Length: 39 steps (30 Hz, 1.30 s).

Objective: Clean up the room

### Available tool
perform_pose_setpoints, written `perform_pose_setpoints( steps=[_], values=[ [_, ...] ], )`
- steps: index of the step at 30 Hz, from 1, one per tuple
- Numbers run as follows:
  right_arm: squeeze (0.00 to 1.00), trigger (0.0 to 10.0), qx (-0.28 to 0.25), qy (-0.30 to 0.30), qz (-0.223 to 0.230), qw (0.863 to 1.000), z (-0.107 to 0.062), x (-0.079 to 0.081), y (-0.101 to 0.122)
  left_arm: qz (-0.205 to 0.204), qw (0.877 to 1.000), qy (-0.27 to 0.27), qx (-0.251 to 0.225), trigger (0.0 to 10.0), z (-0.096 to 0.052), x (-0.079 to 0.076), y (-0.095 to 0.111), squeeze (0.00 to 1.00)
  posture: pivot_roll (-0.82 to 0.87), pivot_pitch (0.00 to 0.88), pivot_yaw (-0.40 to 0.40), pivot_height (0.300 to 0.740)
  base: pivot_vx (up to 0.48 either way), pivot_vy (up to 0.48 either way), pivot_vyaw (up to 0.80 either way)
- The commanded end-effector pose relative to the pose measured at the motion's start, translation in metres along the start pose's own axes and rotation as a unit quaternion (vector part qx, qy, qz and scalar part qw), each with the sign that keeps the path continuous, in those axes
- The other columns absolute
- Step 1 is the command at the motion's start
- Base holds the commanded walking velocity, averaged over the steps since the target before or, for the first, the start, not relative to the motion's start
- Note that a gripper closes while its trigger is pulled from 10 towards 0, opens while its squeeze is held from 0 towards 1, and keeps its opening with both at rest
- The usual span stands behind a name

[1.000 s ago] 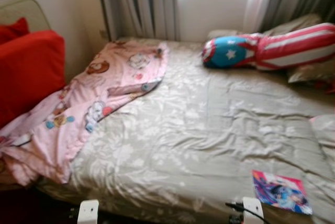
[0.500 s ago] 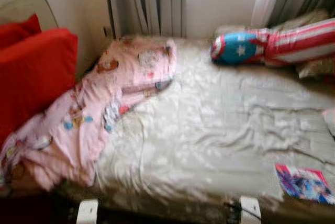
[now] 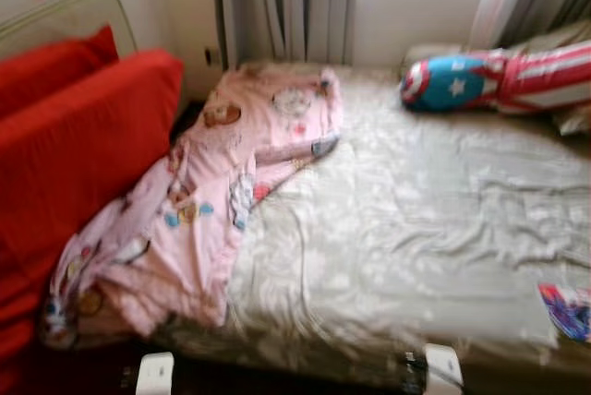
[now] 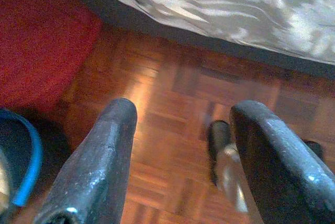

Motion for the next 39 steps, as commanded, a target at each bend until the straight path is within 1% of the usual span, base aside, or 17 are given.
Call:
perform_pose_setpoints(
  steps=[1,14,24,31,39],
  values=[
    [0.00,10.0,0.006,-0.011,-0.001,1.000,-0.0018,-0.0087,-0.0033,0.001,1.000,-0.006,0.003,10.0,0.0001,-0.0049,-0.0009,0.00,-0.12,0.000,0.012,0.740,0.000,0.480,0.00],
    [0.00,10.0,0.004,-0.010,-0.003,1.000,-0.0016,-0.0081,-0.0021,0.001,1.000,-0.005,0.001,10.0,0.0003,-0.0048,0.0003,0.00,-0.12,0.000,0.012,0.740,0.000,0.325,0.00],
    [0.00,10.0,0.004,-0.009,-0.004,1.000,-0.0015,-0.0074,-0.0023,0.001,1.000,-0.006,-0.002,10.0,0.0002,-0.0044,0.0008,0.00,-0.12,0.000,0.014,0.740,0.000,0.000,0.00],
    [0.00,10.0,0.005,-0.006,-0.014,1.000,-0.0015,-0.0071,-0.0021,0.001,1.000,-0.007,-0.002,10.0,0.0002,-0.0045,0.0006,0.00,-0.13,0.000,0.018,0.740,0.000,0.000,0.00],
    [0.00,10.0,0.006,-0.004,-0.018,1.000,-0.0015,-0.0068,-0.0023,0.003,1.000,-0.009,0.001,10.0,0.0001,-0.0049,-0.0003,0.00,-0.13,0.000,0.019,0.740,0.000,0.000,0.74]
  ],
)
Point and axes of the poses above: a point about 5 cm out from each wrist's last joint towards the gripper, its own z axis pointing out of the wrist towards the gripper, its own y axis along the axis of the wrist's last joint, x = y × z, the point moved 3 cm from there along z, pointing out of the wrist towards the gripper, and after that the axes turned 11 degrees about z, right-handed, at the moved point
